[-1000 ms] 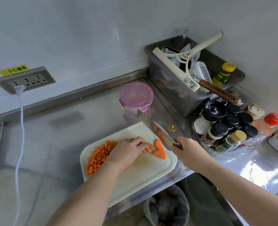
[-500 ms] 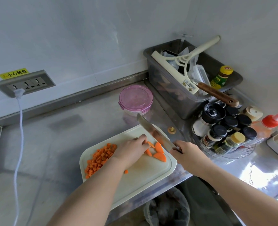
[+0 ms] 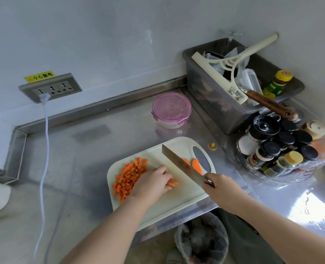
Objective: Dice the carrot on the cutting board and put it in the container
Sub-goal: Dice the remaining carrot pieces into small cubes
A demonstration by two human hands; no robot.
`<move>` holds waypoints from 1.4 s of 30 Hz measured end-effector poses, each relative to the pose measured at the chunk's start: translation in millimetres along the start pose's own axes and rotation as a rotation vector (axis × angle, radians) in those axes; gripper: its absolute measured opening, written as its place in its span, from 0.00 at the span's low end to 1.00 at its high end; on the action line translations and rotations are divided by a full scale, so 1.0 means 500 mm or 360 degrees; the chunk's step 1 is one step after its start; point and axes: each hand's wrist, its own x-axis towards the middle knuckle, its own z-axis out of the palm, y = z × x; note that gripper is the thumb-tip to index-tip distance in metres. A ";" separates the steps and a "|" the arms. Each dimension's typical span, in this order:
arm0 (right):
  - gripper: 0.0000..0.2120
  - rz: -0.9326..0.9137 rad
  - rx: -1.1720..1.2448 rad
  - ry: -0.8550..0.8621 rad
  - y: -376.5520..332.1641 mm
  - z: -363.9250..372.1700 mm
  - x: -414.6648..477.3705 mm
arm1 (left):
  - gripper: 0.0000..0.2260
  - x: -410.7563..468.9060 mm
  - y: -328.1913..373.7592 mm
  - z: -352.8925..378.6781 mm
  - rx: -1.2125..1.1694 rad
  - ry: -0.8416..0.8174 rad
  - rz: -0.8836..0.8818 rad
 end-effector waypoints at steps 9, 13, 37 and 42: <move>0.10 -0.0062 -0.0101 -0.0094 0.000 0.061 -0.006 | 0.14 -0.072 0.023 0.005 -0.0039 0.0235 -0.0206; 0.11 -0.0087 -0.0098 -0.0095 0.008 0.068 -0.015 | 0.14 -0.094 0.028 0.012 0.0120 0.0306 -0.0323; 0.10 -0.0160 -0.0107 -0.0023 0.008 0.072 -0.018 | 0.24 -0.009 0.096 0.000 0.0142 0.0398 -0.0737; 0.08 -0.0236 -0.0273 -0.0018 0.000 0.078 -0.001 | 0.22 0.017 0.091 0.002 -0.0205 0.0318 -0.0864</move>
